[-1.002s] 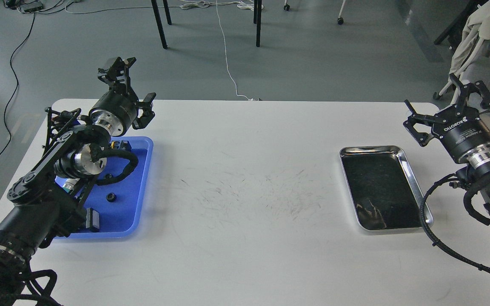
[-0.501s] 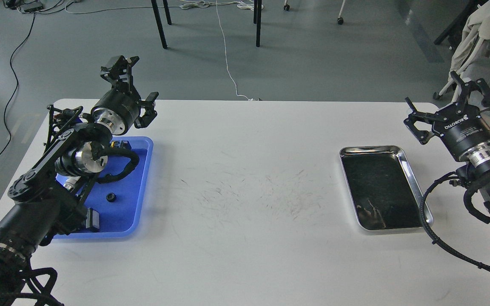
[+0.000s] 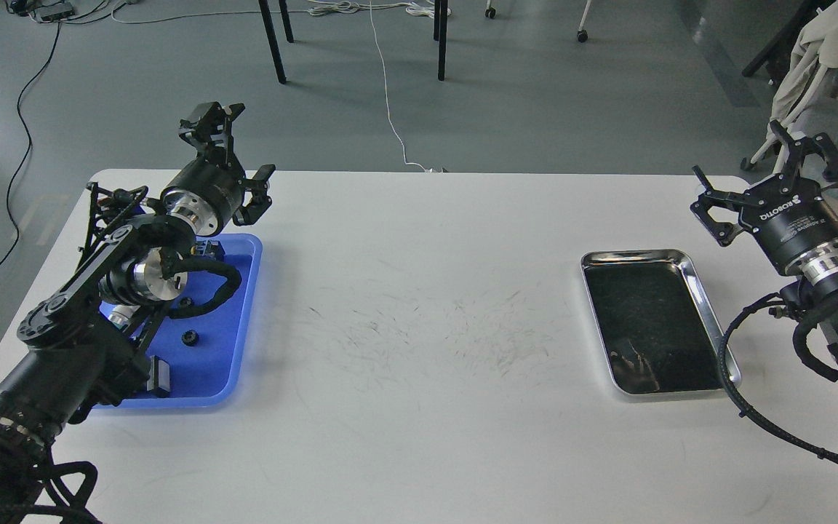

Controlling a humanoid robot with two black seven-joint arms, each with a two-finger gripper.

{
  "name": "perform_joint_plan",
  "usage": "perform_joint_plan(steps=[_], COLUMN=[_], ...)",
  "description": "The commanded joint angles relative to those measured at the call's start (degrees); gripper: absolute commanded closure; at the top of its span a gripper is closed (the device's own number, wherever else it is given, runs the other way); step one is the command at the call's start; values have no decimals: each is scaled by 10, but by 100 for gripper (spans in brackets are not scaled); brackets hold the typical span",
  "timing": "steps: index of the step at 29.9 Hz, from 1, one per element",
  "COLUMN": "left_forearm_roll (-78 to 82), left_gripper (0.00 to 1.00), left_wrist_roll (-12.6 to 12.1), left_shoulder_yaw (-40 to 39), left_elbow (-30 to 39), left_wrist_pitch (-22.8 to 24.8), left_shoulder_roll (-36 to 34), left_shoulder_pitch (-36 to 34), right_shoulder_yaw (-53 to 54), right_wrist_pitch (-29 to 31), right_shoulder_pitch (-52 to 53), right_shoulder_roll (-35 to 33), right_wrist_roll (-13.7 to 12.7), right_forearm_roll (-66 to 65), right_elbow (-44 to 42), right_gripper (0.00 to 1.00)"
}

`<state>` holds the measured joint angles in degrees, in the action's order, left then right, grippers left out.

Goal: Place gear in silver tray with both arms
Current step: 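Move the left gripper over the parts in the blue tray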

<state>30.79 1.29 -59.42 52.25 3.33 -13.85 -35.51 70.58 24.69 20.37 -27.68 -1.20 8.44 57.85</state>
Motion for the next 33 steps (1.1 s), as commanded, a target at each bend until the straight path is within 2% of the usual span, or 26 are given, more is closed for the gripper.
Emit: perform_joint_plan(steps=[1, 6, 13, 18, 28, 31, 33], left_forearm_roll=[1, 5, 4, 5, 31, 71, 109], left_gripper=[2, 2, 2, 2, 2, 2, 2], left_wrist_roll=[0, 0, 0, -1, -16, -22, -35], left_shoulder_yaw=[2, 5, 63, 75, 156, 158, 169], left_elbow=[0, 3, 3, 7, 130, 180, 210], left_wrist_pitch=[0, -2, -3, -1, 17, 35, 60], left_shoulder_roll=[0, -12, -51, -72, -210, -264, -307], left_shoulder_pitch=[-2, -1, -30, -42, -54, -53, -50], right_shoulder_yaw=[0, 0, -1, -2, -4, -4, -4], right_wrist_pitch=[1, 1, 2, 2, -25, -25, -25], right_shoulder_pitch=[0, 1, 5, 5, 20, 20, 20], right_shoulder_roll=[-3, -4, -5, -5, -7, -10, -17], right_wrist_roll=[0, 0, 0, -1, -1, -1, -1], right_forearm_roll=[0, 0, 0, 0, -2, -2, -2], right_elbow=[1, 2, 2, 2, -1, -2, -2], right_gripper=[1, 1, 1, 1, 1, 1, 1])
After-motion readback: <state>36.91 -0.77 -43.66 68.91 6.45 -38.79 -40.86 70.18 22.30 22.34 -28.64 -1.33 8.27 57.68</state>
